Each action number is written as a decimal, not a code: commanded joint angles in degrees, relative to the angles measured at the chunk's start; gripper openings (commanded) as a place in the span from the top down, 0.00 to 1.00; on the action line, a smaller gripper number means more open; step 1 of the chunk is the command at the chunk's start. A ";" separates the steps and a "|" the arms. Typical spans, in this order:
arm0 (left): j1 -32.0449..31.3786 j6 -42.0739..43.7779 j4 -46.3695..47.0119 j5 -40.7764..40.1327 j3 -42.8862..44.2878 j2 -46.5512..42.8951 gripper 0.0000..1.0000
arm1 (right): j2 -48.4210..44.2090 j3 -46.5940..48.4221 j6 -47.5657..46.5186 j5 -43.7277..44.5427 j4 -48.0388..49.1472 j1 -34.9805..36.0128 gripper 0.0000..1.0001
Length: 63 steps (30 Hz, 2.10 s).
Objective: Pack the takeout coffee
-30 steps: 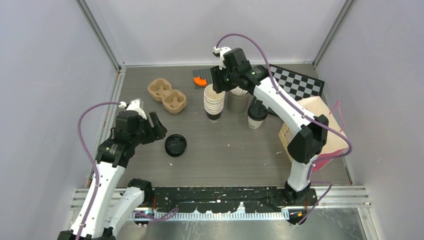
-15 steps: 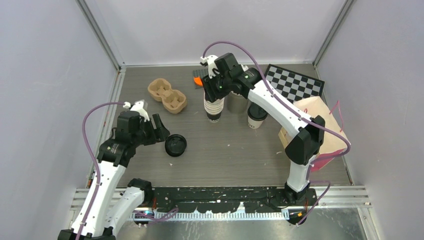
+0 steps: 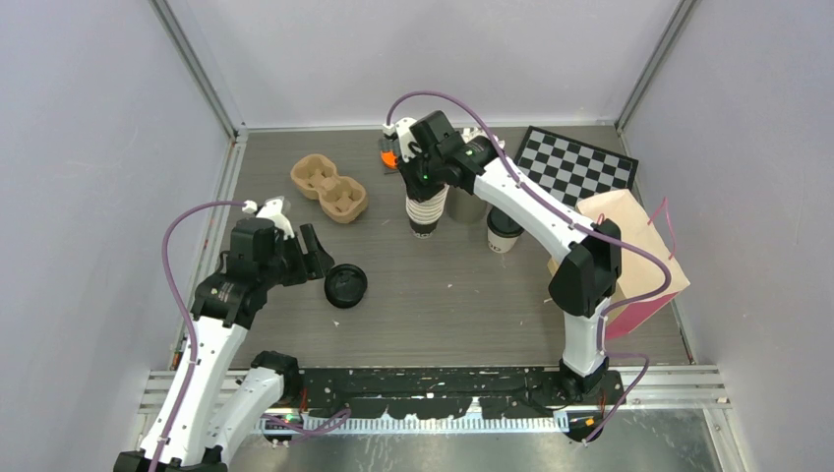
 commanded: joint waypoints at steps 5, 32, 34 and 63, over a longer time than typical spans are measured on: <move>0.20 1.30 1.12 0.47 -0.05 -0.52 0.31 | 0.01 2.49 -2.89 1.26 5.35 1.19 0.88; 0.19 1.21 1.13 0.32 -0.05 -0.69 0.32 | 6.70 15.23 -7.80 8.16 3.38 6.02 0.71; 0.21 1.19 1.12 0.19 -0.10 -0.76 0.32 | 6.73 15.25 -7.93 8.20 3.00 6.06 0.73; 0.21 1.26 1.10 -0.24 0.04 -1.07 0.33 | 8.94 16.22 -5.85 9.43 1.85 6.02 0.75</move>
